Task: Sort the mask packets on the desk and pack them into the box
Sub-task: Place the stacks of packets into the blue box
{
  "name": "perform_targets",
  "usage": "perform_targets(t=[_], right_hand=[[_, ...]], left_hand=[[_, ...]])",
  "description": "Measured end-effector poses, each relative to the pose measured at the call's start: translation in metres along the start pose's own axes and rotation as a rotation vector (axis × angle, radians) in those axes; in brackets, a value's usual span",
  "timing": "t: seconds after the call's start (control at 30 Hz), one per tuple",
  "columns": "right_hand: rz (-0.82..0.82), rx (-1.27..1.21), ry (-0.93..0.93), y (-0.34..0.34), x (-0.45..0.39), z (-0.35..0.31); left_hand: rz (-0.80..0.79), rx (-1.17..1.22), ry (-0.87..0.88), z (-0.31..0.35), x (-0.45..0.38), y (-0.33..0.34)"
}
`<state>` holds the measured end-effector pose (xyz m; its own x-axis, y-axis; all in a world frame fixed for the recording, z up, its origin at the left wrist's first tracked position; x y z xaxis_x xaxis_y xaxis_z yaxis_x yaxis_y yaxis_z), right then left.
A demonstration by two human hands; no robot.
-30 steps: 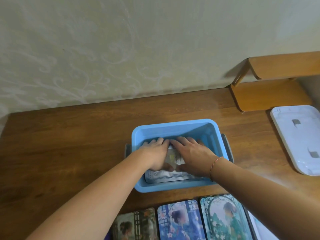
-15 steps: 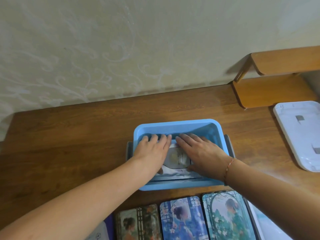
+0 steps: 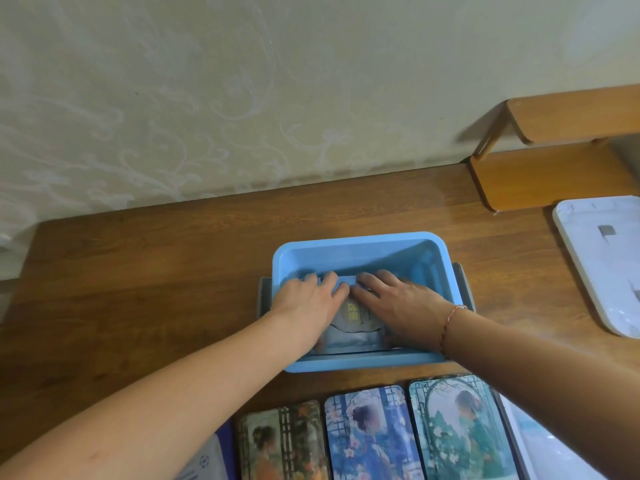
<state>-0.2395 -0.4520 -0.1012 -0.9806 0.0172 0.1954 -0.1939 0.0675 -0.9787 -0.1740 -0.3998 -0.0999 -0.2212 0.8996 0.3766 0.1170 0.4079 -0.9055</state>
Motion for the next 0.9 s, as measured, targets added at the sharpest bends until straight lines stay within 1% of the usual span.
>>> perform_targets(t=[0.07, 0.13, 0.2, 0.27, 0.3, 0.37, 0.43, 0.47, 0.5, 0.53, 0.57, 0.6, 0.63, 0.67, 0.7, 0.73, 0.77, 0.8, 0.83, 0.87, 0.9], right_hand=[[-0.021, -0.014, 0.008, -0.001, 0.0, 0.001], [-0.042, -0.048, 0.03, -0.008, 0.002, 0.005], [0.006, -0.107, 0.059, -0.022, 0.003, 0.012], [0.08, -0.125, 0.056, -0.033, 0.003, 0.013], [0.092, -0.11, 0.04, -0.034, 0.002, 0.01], [0.062, -0.095, 0.029, -0.028, 0.002, 0.004], [0.053, -0.131, 0.063, -0.026, 0.001, 0.004], [0.098, -0.181, 0.099, -0.032, 0.0, 0.005], [0.189, -0.257, 0.143, -0.044, -0.001, 0.005], [0.333, -0.353, 0.182, -0.064, 0.0, 0.003], [0.514, -0.443, 0.217, -0.09, 0.007, -0.002], [0.706, -0.52, 0.238, -0.118, 0.019, -0.013], [0.861, -0.608, 0.233, -0.143, 0.034, -0.031], [0.95, -0.713, 0.193, -0.159, 0.047, -0.057], [0.975, -0.821, 0.11, -0.168, 0.055, -0.089], [0.954, -0.913, -0.011, -0.169, 0.058, -0.122], [0.9, -0.962, -0.135, -0.16, 0.057, -0.154], [0.821, -0.965, -0.23, -0.144, 0.049, -0.184], [0.724, -0.93, -0.279, -0.121, 0.035, -0.209], [0.616, -0.865, -0.287, -0.096, 0.017, -0.23], [0.507, -0.773, -0.267, -0.069, -0.002, -0.247]], left_hand=[[-0.017, 0.001, -0.01, -0.001, 0.0, 0.0], [0.009, -0.042, -0.01, -0.004, 0.003, -0.006], [0.068, -0.125, 0.01, -0.007, 0.006, -0.015], [0.074, -0.176, 0.02, -0.007, 0.01, -0.016], [0.058, -0.191, 0.019, -0.007, 0.011, -0.014], [0.05, -0.173, 0.023, -0.006, 0.013, -0.014], [0.086, -0.054, 0.038, -0.008, 0.017, -0.022], [0.137, 0.055, 0.056, -0.011, 0.023, -0.03], [0.221, 0.193, 0.079, -0.016, 0.033, -0.042], [0.342, 0.355, 0.084, -0.025, 0.047, -0.056], [0.484, 0.506, 0.055, -0.04, 0.068, -0.068], [0.628, 0.616, -0.009, -0.059, 0.092, -0.074], [0.762, 0.687, -0.104, -0.079, 0.121, -0.073], [0.878, 0.726, -0.221, -0.097, 0.152, -0.065], [0.967, 0.749, -0.356, -0.111, 0.184, -0.048], [1.026, 0.772, -0.504, -0.121, 0.215, -0.025], [1.041, 0.791, -0.656, -0.127, 0.244, 0.002], [1.015, 0.795, -0.79, -0.127, 0.269, 0.031], [0.94, 0.797, -0.901, -0.123, 0.289, 0.061], [0.816, 0.817, -0.993, -0.114, 0.306, 0.092], [0.659, 0.863, -1.068, -0.102, 0.319, 0.122]])
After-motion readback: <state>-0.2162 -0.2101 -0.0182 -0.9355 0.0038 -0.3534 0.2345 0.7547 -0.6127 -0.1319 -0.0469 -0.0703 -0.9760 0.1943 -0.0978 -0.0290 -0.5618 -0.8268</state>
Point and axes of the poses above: each hand's wrist, its own x-axis away from the middle knuckle, its own y-axis out of the palm, z = x × y, the point moved 9 cm from there along -x, towards the middle knuckle, and after that the axes turned 12 degrees about z, right-handed, at the moved point
